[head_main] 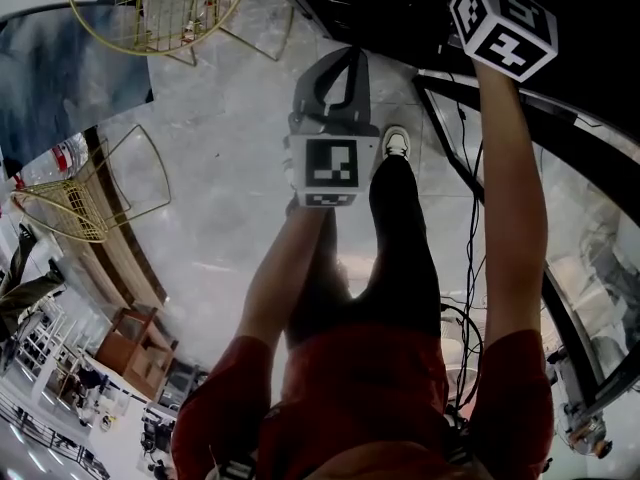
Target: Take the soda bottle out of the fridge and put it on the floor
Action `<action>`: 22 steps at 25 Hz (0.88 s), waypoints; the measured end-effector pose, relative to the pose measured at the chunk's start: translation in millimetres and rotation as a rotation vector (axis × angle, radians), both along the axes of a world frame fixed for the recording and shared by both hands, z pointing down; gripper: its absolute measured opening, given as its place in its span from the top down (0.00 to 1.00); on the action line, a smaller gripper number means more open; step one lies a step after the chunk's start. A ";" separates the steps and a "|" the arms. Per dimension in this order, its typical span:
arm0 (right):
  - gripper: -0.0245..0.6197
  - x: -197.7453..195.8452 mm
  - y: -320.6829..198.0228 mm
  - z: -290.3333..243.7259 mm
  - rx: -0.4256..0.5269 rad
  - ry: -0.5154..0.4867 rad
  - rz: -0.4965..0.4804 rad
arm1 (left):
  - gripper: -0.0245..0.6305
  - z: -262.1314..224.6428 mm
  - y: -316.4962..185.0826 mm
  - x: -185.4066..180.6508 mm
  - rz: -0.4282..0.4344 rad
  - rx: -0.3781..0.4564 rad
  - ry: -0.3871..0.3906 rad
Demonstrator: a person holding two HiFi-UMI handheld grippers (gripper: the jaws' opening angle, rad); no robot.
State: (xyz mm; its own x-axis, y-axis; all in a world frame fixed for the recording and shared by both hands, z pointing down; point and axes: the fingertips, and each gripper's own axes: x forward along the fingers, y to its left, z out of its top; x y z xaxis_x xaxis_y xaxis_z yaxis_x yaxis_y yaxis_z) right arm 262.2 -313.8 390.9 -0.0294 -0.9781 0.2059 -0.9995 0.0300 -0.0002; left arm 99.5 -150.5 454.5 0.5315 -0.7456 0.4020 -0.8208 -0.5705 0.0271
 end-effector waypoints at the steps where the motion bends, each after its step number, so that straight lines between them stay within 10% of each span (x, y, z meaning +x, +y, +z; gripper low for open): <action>1: 0.42 0.5 -3.2 1.2 -0.002 0.005 -0.002 | 0.96 0.5 -0.7 0.5 0.003 -0.004 0.002; 22: 0.48 5.8 -21.4 15.2 -0.065 -0.019 0.015 | 0.96 9.9 -2.6 -8.1 0.005 -0.054 -0.016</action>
